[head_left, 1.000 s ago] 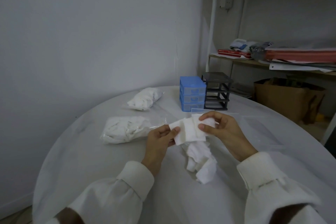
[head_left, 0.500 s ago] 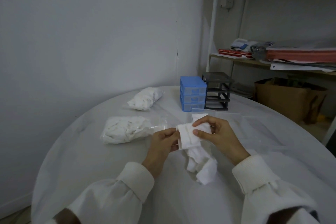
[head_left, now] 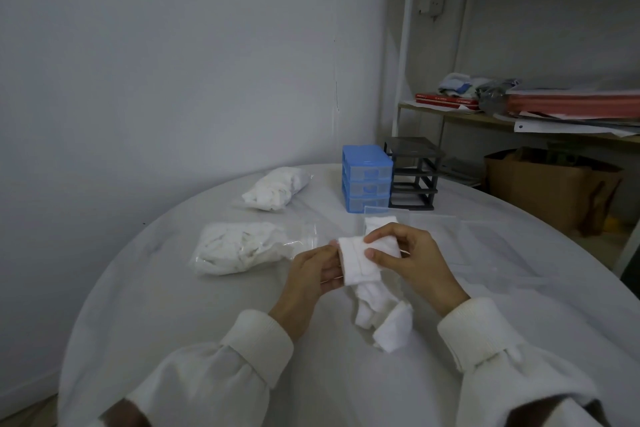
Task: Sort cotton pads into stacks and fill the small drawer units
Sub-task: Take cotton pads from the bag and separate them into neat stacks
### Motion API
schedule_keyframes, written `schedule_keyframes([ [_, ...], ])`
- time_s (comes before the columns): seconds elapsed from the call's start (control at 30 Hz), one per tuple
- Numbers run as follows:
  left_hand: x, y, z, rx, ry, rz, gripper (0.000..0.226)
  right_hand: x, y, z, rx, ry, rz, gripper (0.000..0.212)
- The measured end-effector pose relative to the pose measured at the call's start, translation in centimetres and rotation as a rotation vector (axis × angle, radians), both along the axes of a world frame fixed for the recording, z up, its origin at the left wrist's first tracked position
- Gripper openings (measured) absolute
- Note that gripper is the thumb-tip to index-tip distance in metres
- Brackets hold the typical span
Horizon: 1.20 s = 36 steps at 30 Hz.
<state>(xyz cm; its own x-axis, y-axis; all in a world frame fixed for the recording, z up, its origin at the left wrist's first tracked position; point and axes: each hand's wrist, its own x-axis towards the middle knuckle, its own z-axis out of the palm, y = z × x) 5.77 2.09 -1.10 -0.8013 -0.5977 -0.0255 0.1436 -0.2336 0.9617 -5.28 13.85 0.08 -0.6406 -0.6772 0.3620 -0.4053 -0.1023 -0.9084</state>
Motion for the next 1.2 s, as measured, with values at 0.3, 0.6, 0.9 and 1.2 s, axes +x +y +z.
schedule_keyframes([
  [0.3,0.4,0.3,-0.1,-0.088,0.061,-0.067,0.018,-0.1,0.0,-0.1,0.027,0.036,-0.016,0.022],
  [0.6,0.1,-0.1,-0.6,-0.079,0.107,0.031,0.015,-0.8,0.5,0.4,0.039,0.079,-0.187,0.020],
  [0.9,0.3,-0.2,-0.5,-0.061,0.144,0.088,0.007,-0.9,0.4,1.1,-0.133,-0.183,-0.223,0.029],
  [1.2,0.1,-0.5,-0.7,-0.072,0.158,0.092,0.016,0.7,0.3,1.4,-0.143,-0.285,-0.011,0.017],
])
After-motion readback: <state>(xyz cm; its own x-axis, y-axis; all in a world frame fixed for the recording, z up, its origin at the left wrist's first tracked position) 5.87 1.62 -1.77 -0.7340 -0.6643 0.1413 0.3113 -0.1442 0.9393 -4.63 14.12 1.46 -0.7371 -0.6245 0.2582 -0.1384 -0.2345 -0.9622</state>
